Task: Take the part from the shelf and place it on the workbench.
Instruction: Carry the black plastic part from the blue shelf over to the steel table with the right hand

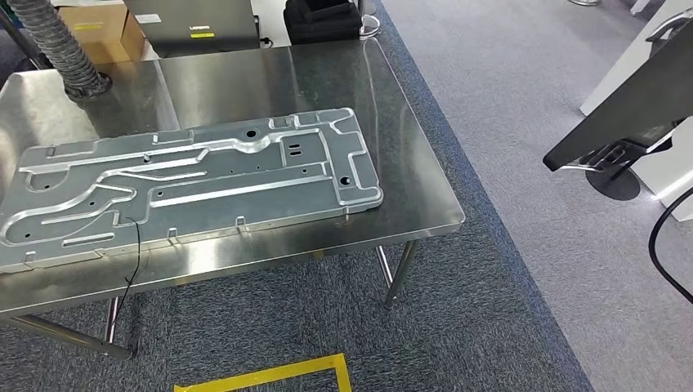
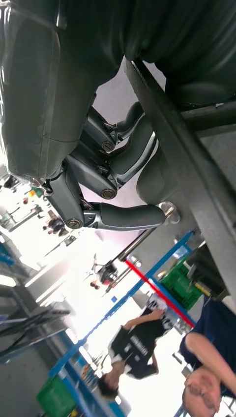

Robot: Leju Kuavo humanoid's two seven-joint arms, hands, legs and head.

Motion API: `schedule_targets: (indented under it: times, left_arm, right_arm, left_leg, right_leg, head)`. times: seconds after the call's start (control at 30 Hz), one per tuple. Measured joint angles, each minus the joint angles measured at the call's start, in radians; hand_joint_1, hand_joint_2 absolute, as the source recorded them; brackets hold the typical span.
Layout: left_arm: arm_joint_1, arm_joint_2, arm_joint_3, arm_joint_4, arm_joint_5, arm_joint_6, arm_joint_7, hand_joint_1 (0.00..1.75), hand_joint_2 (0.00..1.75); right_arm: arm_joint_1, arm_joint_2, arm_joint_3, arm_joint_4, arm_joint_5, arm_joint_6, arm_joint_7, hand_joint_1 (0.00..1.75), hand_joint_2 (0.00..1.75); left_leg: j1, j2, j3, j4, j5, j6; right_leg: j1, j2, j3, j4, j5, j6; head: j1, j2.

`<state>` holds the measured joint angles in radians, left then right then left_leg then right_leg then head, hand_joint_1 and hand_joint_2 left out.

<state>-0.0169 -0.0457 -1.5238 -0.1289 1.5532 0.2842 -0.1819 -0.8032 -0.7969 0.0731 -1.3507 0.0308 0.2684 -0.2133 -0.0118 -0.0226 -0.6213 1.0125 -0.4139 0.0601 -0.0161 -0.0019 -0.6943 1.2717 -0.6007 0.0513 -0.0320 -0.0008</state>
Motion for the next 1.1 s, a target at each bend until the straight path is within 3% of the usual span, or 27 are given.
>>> schedule_targets:
  times: [0.03,0.07,0.13,0.2,0.27,0.37,0.43,0.5,0.53,0.57,0.6,0.67,0.73,0.83,0.9,1.0,1.03,1.07,1.1]
  left_arm:
    - [0.0,0.0,0.0,0.0,0.0,0.0,0.0,0.0,1.75]
    - [0.0,0.0,0.0,0.0,0.0,0.0,0.0,0.0,1.75]
    - [0.0,-0.001,0.0,0.0,0.0,0.0,0.0,0.0,1.75]
    - [0.0,-0.001,0.0,0.0,0.0,0.0,0.0,0.0,1.75]
    - [0.0,-0.001,0.0,0.0,0.0,0.0,0.0,0.0,1.75]
    - [0.0,0.001,0.0,0.0,0.0,0.0,0.0,0.0,1.75]
    - [-0.002,0.001,0.0,0.0,0.0,0.0,0.001,0.0,1.75]
    - [-0.007,0.002,0.0,0.0,0.0,-0.001,0.0,0.0,1.75]
    - [-0.009,0.002,0.0,0.0,0.0,-0.001,0.0,0.0,1.75]
    - [-0.01,0.002,0.0,0.0,0.0,-0.001,-0.001,0.0,1.75]
    - [-0.009,0.002,0.0,0.0,0.0,-0.001,-0.001,0.0,1.75]
    - [-0.005,0.002,0.0,0.0,0.0,-0.001,0.002,0.0,1.75]
    - [-0.001,0.002,0.0,0.0,0.0,-0.001,0.003,0.0,1.75]
    - [-0.001,0.001,0.0,0.0,0.0,-0.001,0.004,0.0,1.75]
    - [-0.001,0.0,0.0,0.0,0.0,-0.001,0.004,0.0,1.75]
    - [0.0,0.0,0.0,0.0,0.0,-0.001,0.004,0.0,1.75]
    - [0.0,0.0,0.0,0.0,0.0,-0.001,0.004,0.0,1.75]
    - [0.0,-0.001,0.0,0.0,0.0,-0.001,0.004,0.0,1.75]
    - [0.0,-0.001,0.0,0.0,0.0,-0.001,0.004,0.0,1.75]
  right_arm:
    - [-0.001,0.0,0.007,0.007,0.0,0.0,0.0,1.75,1.75]
    - [-0.002,0.0,0.012,0.012,0.0,0.0,0.0,1.75,1.75]
    - [-0.006,-0.001,0.02,0.017,0.0,0.0,0.0,1.75,1.75]
    - [-0.013,-0.001,0.024,0.021,-0.001,0.0,-0.001,1.75,1.75]
    - [-0.017,-0.001,0.031,0.026,-0.002,0.0,-0.001,1.75,1.75]
    - [-0.021,-0.001,0.041,0.031,-0.003,0.0,-0.001,1.75,1.75]
    - [-0.025,-0.001,0.045,0.034,-0.003,0.0,-0.001,1.75,1.75]
    - [-0.028,-0.001,0.05,0.037,-0.004,0.0,-0.001,1.75,1.75]
    - [-0.029,-0.001,0.053,0.038,-0.004,0.0,-0.001,1.75,1.75]
    - [-0.029,0.0,0.055,0.04,-0.004,0.0,-0.001,1.75,1.75]
    - [-0.029,0.0,0.056,0.041,-0.004,0.0,-0.001,1.75,1.75]
    - [-0.03,0.0,0.058,0.042,-0.004,0.0,-0.001,1.75,1.75]
    - [-0.033,-0.001,0.058,0.043,-0.004,0.0,-0.001,1.75,1.75]
    - [-0.035,-0.001,0.058,0.044,-0.004,0.0,-0.001,1.75,1.75]
    - [-0.036,-0.003,0.058,0.045,-0.004,0.0,-0.001,1.75,1.75]
    - [-0.037,-0.004,0.059,0.048,-0.005,0.0,-0.001,1.75,1.75]
    - [-0.034,-0.004,0.06,0.049,-0.005,0.0,-0.001,1.75,1.75]
    - [-0.033,-0.004,0.061,0.051,-0.005,0.0,-0.001,1.75,1.75]
    - [-0.033,-0.004,0.062,0.052,-0.005,0.0,-0.001,1.75,1.75]
  left_leg:
    - [0.0,-0.001,0.0,0.001,-0.001,0.0]
    - [0.0,-0.002,0.001,0.002,-0.002,-0.001]
    - [0.0,-0.005,0.005,0.004,-0.005,-0.005]
    - [-0.003,-0.009,0.005,0.008,-0.008,-0.013]
    - [-0.006,-0.012,0.004,0.008,-0.008,-0.022]
    - [-0.008,-0.008,-0.001,0.018,-0.019,-0.039]
    - [-0.007,-0.002,-0.04,0.104,-0.07,-0.05]
    - [-0.004,-0.002,-0.109,0.248,-0.133,-0.055]
    - [-0.004,-0.002,-0.133,0.295,-0.144,-0.056]
    - [-0.004,-0.002,-0.138,0.302,-0.133,-0.054]
    - [-0.004,-0.001,-0.121,0.265,-0.105,-0.051]
    - [-0.006,-0.001,-0.051,0.121,-0.035,-0.04]
    - [-0.005,-0.002,-0.004,0.024,-0.005,-0.032]
    - [-0.005,-0.003,0.004,0.002,-0.003,-0.02]
    - [-0.001,-0.002,0.007,-0.008,0.002,-0.01]
    - [0.001,-0.001,0.008,-0.011,0.003,-0.004]
    - [0.001,-0.002,0.008,-0.01,0.002,-0.004]
    - [0.001,-0.002,0.009,-0.009,0.001,-0.005]
    - [0.001,-0.003,0.009,-0.007,0.0,-0.006]
  right_leg:
    - [-0.001,0.0,-0.017,0.027,0.001,0.001]
    - [-0.001,0.0,-0.014,0.012,0.022,0.0]
    - [-0.003,0.0,0.044,-0.119,0.094,-0.002]
    - [0.001,0.002,0.096,-0.233,0.138,-0.009]
    - [0.006,0.004,0.103,-0.256,0.142,-0.019]
    - [-0.002,0.003,0.105,-0.263,0.148,-0.036]
    - [-0.005,0.0,0.108,-0.266,0.149,-0.043]
    - [-0.003,-0.001,0.108,-0.266,0.148,-0.047]
    - [-0.002,-0.002,0.11,-0.265,0.147,-0.048]
    - [-0.001,-0.002,0.112,-0.265,0.146,-0.049]
    - [0.001,-0.001,0.115,-0.265,0.144,-0.05]
    - [0.004,0.001,0.122,-0.265,0.139,-0.048]
    - [0.009,0.005,0.123,-0.263,0.134,-0.041]
    - [0.009,0.006,0.122,-0.261,0.13,-0.027]
    - [0.006,0.005,0.106,-0.223,0.101,-0.016]
    - [0.001,0.005,0.015,-0.036,0.013,-0.002]
    - [-0.001,0.005,-0.011,0.012,0.001,0.001]
    - [-0.004,0.005,-0.02,0.025,0.009,0.004]
    - [-0.007,0.005,-0.011,0.0,0.034,0.006]
  head:
    - [0.0,0.0]
    - [0.0,0.0]
    - [0.0,0.0]
    - [0.0,0.0]
    - [0.0,0.0]
    - [0.0,0.0]
    - [0.0,0.0]
    - [0.0,0.0]
    - [0.0,0.0]
    - [0.0,0.0]
    - [0.0,0.0]
    - [0.0,0.0]
    - [0.0,0.0]
    - [0.0,0.0]
    - [0.0,0.0]
    - [0.0,0.0]
    - [0.0,0.0]
    - [0.0,0.0]
    - [0.0,0.0]
